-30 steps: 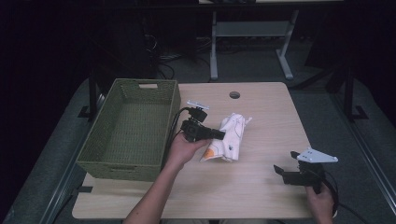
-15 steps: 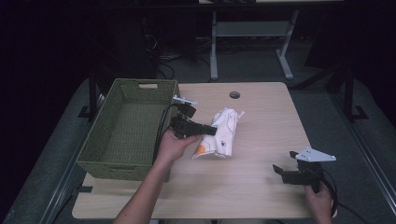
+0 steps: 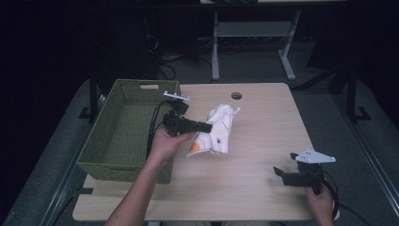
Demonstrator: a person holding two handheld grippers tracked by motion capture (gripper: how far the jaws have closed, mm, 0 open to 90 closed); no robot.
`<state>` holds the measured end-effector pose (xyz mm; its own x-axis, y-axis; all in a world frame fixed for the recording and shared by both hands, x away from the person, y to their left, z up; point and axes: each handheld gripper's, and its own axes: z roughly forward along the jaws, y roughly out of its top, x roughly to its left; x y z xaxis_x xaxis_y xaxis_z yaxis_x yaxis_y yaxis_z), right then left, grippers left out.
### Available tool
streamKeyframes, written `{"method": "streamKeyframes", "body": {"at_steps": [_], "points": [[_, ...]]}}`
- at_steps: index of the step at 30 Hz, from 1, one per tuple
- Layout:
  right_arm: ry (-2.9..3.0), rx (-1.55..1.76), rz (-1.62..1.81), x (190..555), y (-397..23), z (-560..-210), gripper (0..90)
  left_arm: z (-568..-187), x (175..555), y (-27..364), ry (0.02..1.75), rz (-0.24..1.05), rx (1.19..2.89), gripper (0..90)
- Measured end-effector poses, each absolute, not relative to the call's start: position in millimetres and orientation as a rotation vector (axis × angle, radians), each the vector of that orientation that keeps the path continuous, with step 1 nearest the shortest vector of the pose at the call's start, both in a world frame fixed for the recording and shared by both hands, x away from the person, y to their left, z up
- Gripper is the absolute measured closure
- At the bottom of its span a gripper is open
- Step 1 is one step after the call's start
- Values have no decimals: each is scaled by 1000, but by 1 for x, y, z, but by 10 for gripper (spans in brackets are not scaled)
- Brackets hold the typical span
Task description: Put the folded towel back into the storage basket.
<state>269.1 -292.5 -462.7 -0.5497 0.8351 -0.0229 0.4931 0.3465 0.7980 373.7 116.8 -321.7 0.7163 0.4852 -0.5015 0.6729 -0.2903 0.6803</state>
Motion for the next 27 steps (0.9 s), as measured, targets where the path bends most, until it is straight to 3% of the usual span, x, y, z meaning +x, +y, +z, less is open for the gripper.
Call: {"method": "streamKeyframes", "body": {"at_steps": [27], "points": [[2189, 1168, 1046, 269, -292, -464, 139, -295, 365, 178, 937, -211, 1868, 833]]}}
